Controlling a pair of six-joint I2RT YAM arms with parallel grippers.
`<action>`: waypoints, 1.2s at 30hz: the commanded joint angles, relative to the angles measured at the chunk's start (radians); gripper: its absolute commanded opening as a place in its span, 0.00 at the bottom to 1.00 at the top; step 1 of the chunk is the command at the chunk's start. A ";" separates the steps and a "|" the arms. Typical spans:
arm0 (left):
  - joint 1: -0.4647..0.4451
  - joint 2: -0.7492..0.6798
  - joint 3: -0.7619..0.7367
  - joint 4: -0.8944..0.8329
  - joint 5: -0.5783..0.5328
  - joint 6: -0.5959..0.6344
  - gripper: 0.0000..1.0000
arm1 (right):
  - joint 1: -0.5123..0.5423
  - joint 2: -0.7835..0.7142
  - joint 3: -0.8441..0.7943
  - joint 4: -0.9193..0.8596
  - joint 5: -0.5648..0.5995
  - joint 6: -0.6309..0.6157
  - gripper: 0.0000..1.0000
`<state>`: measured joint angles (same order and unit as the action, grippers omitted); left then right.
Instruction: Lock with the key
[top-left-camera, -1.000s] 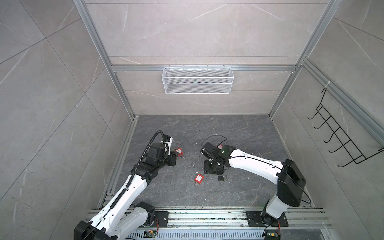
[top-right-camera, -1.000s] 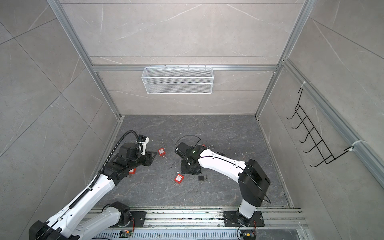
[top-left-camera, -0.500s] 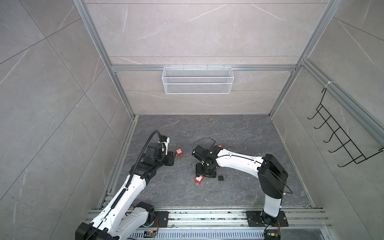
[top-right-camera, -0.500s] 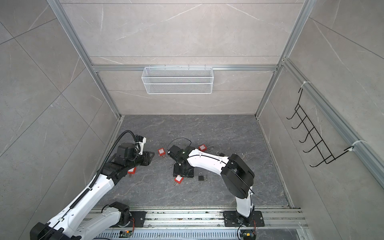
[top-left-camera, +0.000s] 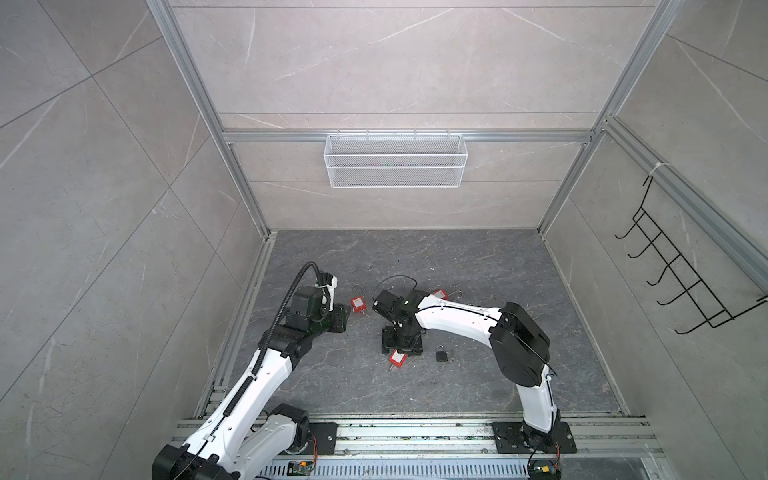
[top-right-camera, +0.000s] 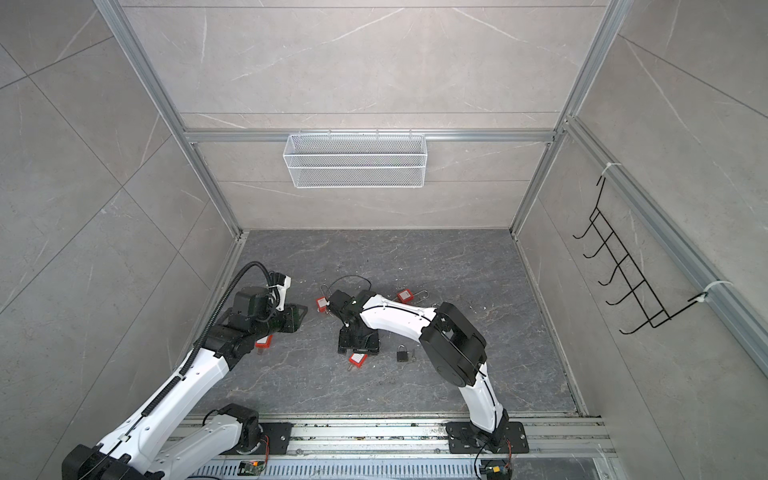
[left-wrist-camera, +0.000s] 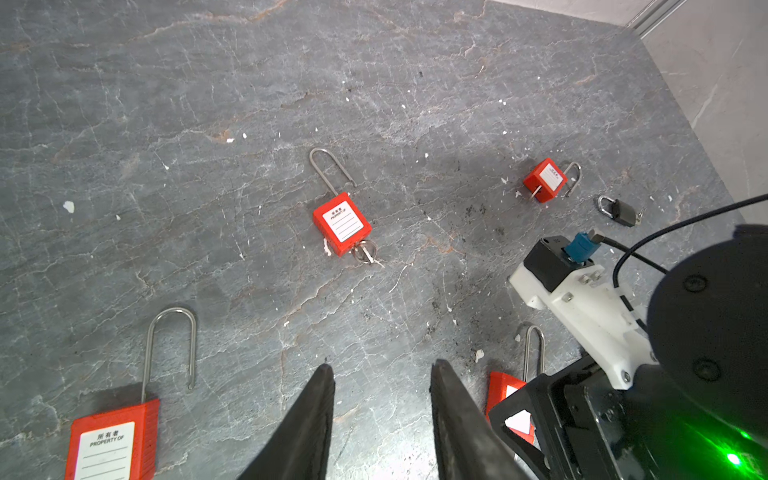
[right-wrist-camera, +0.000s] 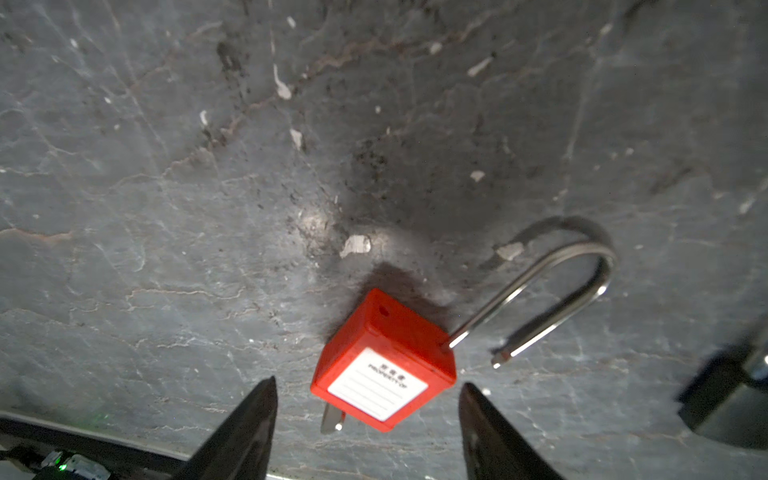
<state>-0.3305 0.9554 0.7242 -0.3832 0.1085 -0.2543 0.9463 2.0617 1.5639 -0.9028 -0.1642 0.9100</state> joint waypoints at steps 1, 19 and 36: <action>0.007 -0.001 0.000 -0.005 0.012 -0.007 0.41 | 0.011 0.032 0.039 -0.057 -0.007 -0.023 0.71; 0.011 -0.004 -0.006 -0.014 -0.002 -0.024 0.41 | 0.023 0.152 0.203 -0.187 0.013 -0.100 0.67; 0.016 -0.034 -0.016 -0.022 -0.026 -0.027 0.41 | 0.048 0.273 0.439 -0.396 0.123 -0.183 0.67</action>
<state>-0.3244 0.9459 0.7078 -0.4004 0.1036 -0.2623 0.9791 2.3226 1.9957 -1.2495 -0.0666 0.7364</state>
